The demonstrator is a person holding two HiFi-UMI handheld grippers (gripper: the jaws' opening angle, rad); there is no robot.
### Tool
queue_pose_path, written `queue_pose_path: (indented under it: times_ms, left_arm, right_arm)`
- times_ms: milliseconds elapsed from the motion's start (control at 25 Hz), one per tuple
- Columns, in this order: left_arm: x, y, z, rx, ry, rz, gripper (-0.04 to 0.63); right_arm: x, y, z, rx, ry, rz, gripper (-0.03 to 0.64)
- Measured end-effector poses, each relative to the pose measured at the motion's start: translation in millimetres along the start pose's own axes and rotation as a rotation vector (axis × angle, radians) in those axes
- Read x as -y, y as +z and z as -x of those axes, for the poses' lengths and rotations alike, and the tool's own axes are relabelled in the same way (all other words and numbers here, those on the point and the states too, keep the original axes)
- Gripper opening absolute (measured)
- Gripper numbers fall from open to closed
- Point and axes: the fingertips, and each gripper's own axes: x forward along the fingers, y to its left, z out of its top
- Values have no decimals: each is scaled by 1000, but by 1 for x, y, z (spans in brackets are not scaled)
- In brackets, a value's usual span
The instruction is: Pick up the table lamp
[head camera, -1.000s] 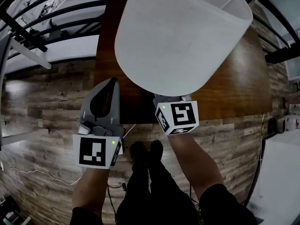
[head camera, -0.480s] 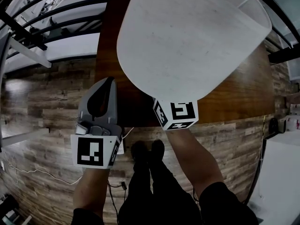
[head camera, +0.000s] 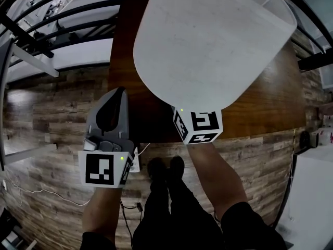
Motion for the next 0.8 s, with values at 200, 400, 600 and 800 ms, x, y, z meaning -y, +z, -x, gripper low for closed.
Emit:
queue_pose_path:
  times_ms: [200,400,600,800]
  left_arm:
    - [-3,12,1,5,3,-7,5]
    - [-1,23,6,-4,9,-12,5]
    - [5,43,20,-9,23,-9,5]
    - [25,72,44,-27,29,4,5]
  right_arm:
    - [0,-1,2,-38,3,-8,129]
    - [-5,19,10,-12,26,1,129]
    - [-4,33,33,-48,44,-24,129]
    - [0,73,65,-72,67,-19,129]
